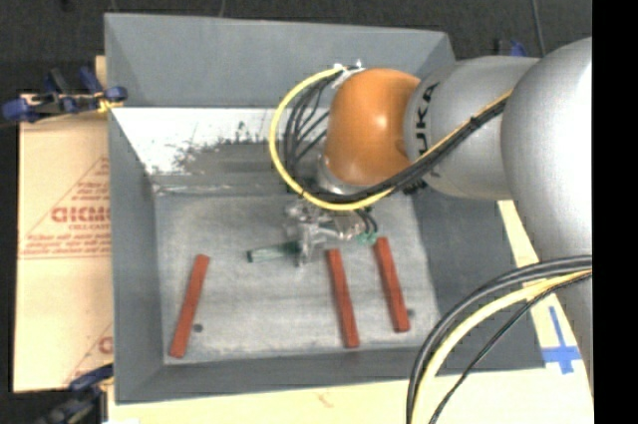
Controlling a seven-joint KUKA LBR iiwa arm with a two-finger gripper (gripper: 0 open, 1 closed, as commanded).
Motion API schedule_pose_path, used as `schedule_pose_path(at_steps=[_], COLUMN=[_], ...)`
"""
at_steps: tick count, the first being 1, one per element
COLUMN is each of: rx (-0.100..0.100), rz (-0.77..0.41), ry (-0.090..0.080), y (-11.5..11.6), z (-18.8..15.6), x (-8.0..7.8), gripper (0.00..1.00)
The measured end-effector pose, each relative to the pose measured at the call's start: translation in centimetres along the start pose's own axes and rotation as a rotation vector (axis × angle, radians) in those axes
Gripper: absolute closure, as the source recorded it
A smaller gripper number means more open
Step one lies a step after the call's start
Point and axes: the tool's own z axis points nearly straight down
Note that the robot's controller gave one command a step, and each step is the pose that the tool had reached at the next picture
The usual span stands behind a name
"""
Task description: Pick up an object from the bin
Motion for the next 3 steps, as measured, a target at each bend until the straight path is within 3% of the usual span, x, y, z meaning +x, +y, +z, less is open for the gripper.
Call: schedule_pose_path(at_steps=[1,2,3], rx=[0.000,0.000,0.003], rz=[0.001,0.002,-0.074], ry=[0.000,0.001,-0.005], y=[0.0,0.0,1.2], z=[0.0,0.0,-14.5], x=[0.0,0.0,2.5], gripper=[0.00,1.00,1.00])
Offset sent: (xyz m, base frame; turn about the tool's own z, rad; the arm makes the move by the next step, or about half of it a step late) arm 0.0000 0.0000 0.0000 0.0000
